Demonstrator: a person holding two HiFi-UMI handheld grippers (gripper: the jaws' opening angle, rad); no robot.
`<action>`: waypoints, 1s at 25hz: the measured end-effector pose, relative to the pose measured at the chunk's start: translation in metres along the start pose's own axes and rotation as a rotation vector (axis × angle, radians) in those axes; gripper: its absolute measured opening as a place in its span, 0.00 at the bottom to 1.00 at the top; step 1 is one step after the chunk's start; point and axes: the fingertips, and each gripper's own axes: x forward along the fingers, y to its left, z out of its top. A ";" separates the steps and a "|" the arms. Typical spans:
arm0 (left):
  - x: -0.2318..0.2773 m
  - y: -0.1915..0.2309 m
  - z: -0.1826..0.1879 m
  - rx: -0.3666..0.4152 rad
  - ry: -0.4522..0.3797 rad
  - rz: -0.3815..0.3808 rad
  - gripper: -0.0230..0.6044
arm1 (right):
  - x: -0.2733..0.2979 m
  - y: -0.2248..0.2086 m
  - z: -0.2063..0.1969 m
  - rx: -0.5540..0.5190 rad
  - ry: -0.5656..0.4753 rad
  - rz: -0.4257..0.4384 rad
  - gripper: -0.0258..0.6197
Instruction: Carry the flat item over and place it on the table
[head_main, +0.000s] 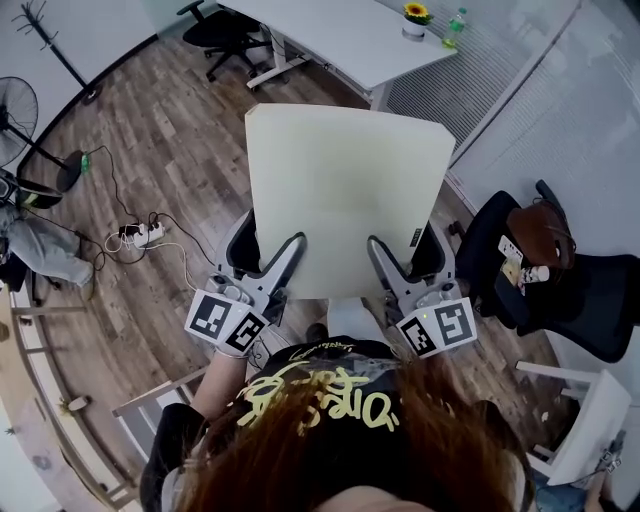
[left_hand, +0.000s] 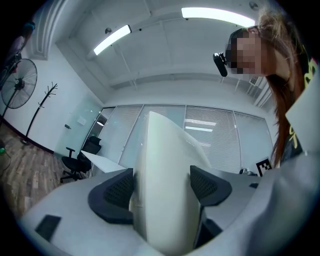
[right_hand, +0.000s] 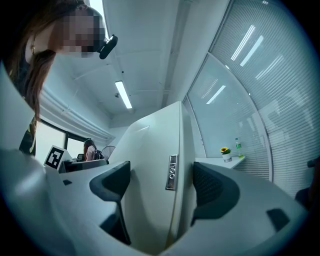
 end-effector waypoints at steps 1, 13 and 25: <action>0.004 0.003 0.001 0.006 -0.002 0.001 0.60 | 0.005 -0.002 -0.001 0.003 0.000 0.004 0.62; 0.079 0.041 0.004 0.002 -0.025 0.024 0.60 | 0.076 -0.057 0.006 -0.011 -0.009 0.021 0.62; 0.172 0.086 0.018 0.023 -0.033 0.038 0.60 | 0.162 -0.120 0.018 0.004 -0.018 0.053 0.62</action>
